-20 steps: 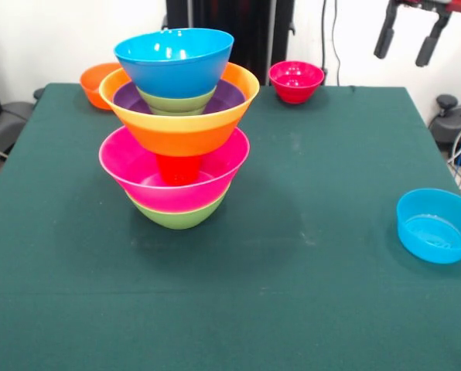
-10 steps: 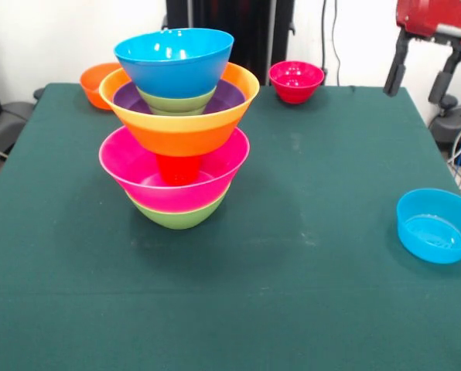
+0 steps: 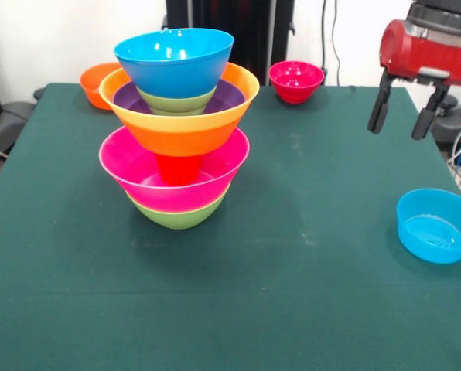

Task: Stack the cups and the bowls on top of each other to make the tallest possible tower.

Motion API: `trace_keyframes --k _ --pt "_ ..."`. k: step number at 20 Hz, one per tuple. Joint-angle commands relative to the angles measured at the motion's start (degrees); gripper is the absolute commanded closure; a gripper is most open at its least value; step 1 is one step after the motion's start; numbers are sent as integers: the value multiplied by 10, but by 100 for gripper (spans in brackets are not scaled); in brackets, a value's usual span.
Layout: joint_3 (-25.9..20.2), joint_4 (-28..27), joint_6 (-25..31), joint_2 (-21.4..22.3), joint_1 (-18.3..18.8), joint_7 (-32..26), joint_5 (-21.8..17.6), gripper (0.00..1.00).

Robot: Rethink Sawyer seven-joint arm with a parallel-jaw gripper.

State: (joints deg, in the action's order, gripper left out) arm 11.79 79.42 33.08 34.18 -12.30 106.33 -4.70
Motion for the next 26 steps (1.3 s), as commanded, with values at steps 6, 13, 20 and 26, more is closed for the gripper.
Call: trace_keyframes --k 6,13,20,26 --pt "-81 -4 19 -39 14 -51 -66 0" --pt "-69 -8 10 -54 -3 -7 -64 0" --pt "-50 4 -3 -57 -15 24 -62 0" --pt "-30 2 -12 -69 -34 50 -61 0"
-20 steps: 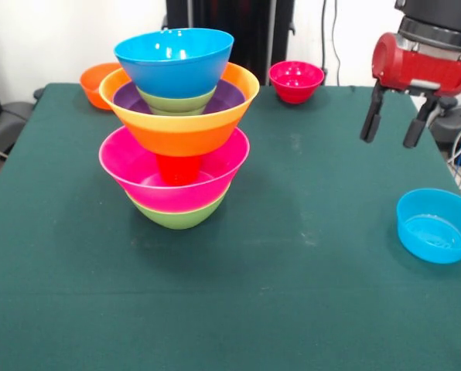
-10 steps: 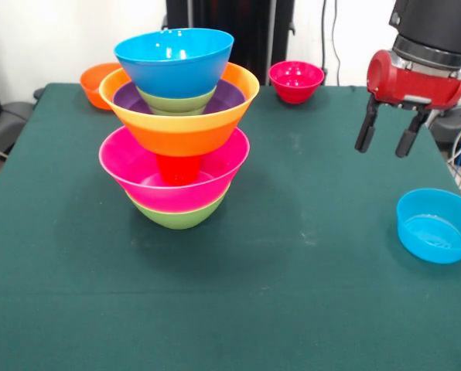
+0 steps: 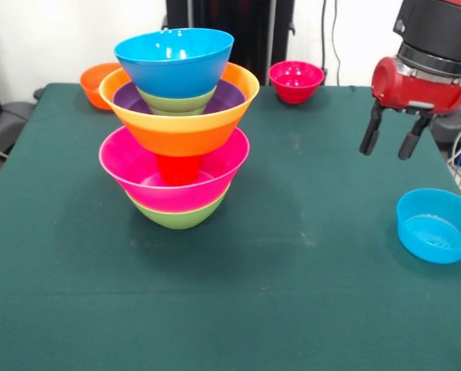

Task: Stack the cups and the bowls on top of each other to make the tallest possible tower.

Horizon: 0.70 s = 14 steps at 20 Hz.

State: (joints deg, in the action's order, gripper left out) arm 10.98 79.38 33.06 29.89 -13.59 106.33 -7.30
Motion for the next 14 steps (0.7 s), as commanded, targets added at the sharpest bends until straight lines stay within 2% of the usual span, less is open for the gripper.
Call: trace_keyframes --k 1,7,14 --pt "-19 2 -17 -28 -23 53 -35 0" --pt "-18 14 -47 -40 -34 79 -18 0" --pt "-16 2 -90 -88 -49 88 -17 0"
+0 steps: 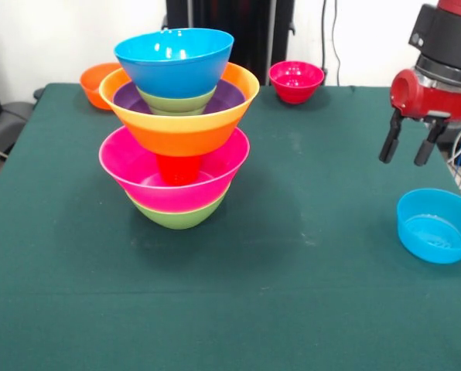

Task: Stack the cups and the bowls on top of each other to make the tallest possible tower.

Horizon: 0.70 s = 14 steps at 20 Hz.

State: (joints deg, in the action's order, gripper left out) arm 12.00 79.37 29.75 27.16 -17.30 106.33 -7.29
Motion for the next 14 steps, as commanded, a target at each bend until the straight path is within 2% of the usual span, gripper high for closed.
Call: trace_keyframes --k 1,4,8,14 --pt "-26 -1 -64 -67 -12 89 -16 0" --pt "-31 3 -91 -70 -6 91 -7 0" --pt "-40 22 -166 -60 2 112 7 0" --pt "-46 24 -185 -63 9 103 23 0"
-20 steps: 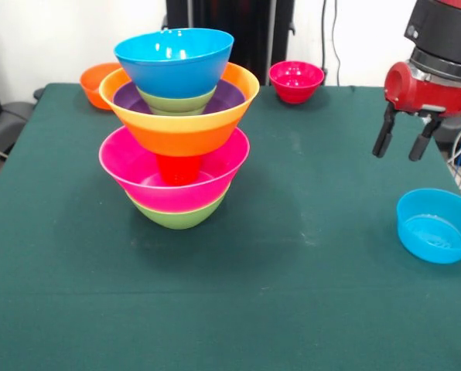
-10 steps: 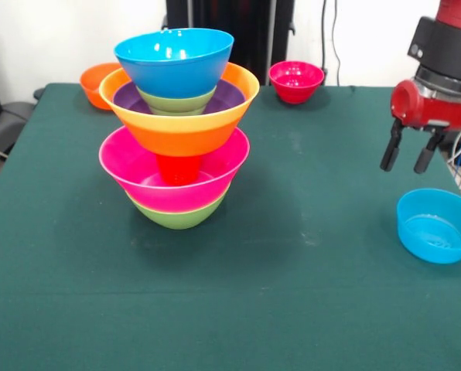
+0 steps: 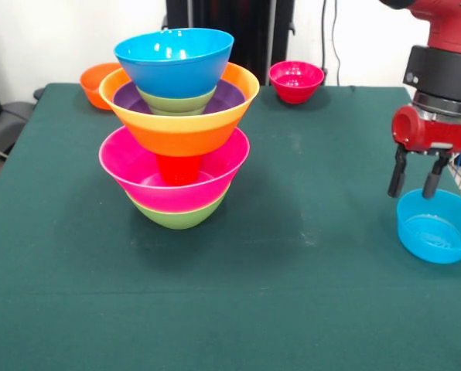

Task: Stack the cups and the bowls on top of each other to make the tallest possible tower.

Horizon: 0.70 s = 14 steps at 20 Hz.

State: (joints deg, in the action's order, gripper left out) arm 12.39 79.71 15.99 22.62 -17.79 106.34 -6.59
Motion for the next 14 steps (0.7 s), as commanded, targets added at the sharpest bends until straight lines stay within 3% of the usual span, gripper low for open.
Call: trace_keyframes --k 1,8,14 --pt "-49 21 -56 -19 13 104 17 0" --pt "-53 32 -45 -2 12 95 32 0" --pt "-7 14 -14 -28 -10 87 29 0"
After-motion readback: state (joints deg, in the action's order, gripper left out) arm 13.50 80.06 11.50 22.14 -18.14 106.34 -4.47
